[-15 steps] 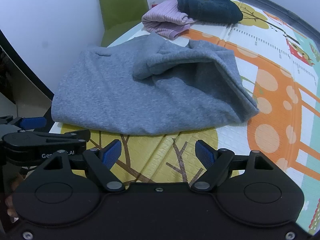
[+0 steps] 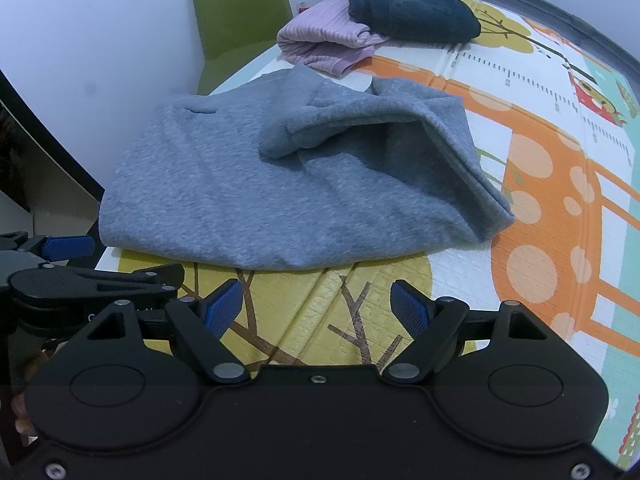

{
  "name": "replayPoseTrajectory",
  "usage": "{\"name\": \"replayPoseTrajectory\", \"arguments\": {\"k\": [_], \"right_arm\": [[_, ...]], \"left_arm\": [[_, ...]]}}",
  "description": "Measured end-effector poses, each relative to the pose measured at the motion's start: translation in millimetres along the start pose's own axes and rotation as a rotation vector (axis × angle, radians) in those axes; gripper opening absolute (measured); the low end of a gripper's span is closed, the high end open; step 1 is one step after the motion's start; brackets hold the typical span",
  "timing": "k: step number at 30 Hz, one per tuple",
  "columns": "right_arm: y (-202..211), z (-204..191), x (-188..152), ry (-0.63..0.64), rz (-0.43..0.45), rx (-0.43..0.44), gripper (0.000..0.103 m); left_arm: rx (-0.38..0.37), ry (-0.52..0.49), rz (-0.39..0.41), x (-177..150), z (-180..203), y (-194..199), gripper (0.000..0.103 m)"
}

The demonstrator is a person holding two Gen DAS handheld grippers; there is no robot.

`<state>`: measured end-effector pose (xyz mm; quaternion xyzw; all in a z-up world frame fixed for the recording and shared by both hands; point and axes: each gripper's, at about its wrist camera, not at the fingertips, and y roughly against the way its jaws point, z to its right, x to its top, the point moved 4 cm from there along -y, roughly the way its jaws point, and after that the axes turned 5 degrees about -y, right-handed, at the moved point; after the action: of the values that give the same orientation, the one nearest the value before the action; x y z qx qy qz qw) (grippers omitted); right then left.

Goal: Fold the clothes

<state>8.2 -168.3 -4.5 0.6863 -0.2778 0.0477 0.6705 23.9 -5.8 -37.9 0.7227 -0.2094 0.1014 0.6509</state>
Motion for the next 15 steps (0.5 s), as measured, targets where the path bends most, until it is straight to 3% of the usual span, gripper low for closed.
{"name": "replayPoseTrajectory", "arguments": {"k": [15], "right_arm": [[-0.4,4.0,2.4,-0.010,-0.001,-0.007,0.081]], "left_arm": [[0.003,-0.009,-0.012,3.9,2.6,-1.8,0.098]]}}
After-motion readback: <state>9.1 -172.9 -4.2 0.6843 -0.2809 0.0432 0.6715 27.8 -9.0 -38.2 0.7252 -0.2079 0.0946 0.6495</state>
